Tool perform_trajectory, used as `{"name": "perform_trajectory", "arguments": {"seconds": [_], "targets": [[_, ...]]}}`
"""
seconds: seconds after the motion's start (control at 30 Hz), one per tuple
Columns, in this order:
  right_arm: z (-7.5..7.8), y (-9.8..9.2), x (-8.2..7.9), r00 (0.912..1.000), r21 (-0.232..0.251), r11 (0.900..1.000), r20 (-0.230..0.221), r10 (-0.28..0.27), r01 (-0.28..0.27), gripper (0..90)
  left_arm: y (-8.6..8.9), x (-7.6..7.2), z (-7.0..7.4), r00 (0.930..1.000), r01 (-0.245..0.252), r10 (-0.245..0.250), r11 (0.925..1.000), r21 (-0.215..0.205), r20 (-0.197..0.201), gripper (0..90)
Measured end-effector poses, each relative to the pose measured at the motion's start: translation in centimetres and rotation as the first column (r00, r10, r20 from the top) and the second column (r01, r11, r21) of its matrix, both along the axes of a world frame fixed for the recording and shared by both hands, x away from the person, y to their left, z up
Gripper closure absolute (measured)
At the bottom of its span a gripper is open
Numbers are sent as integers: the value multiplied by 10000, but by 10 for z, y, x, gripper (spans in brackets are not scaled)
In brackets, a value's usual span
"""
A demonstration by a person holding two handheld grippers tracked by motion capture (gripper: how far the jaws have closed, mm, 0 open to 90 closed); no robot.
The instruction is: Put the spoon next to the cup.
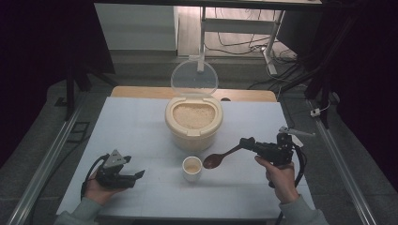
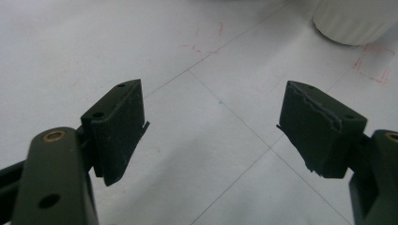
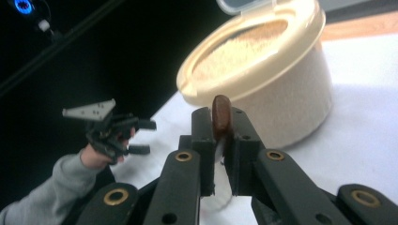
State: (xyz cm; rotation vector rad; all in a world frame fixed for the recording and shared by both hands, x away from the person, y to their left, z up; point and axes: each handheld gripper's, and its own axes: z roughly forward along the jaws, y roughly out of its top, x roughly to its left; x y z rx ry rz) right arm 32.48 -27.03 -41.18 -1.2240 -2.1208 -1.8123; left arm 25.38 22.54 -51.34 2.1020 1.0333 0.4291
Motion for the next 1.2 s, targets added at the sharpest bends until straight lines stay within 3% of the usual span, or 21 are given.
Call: {"name": "perform_trajectory", "arguments": {"seconds": [0.17,0.37,0.77,0.87,1.0,1.2], "targets": [[-5,4,0,9981,-455,9976,-357,503,-519,827,0,0,0,10000,-16,16,10000,-10,4,227],[-17,17,1,9887,-1099,9855,-912,1193,-1291,827,1,0,1,10000,-13,13,10000,-16,34,227],[-36,48,10,9548,-2059,9431,-1986,2211,-2612,827,2,-1,1,9999,-57,58,9999,-91,83,227],[-40,53,12,9510,-2129,9393,-2127,2242,-2691,826,1,0,1,10000,-46,47,10000,-78,75,227],[-44,55,19,9524,-2112,9426,-2185,2124,-2587,811,1,0,0,10000,-22,22,10000,-21,58,227],[-56,57,30,9676,-2637,9417,-1949,1603,-2091,741,0,0,0,10000,-16,16,10000,-2,47,227]]}}
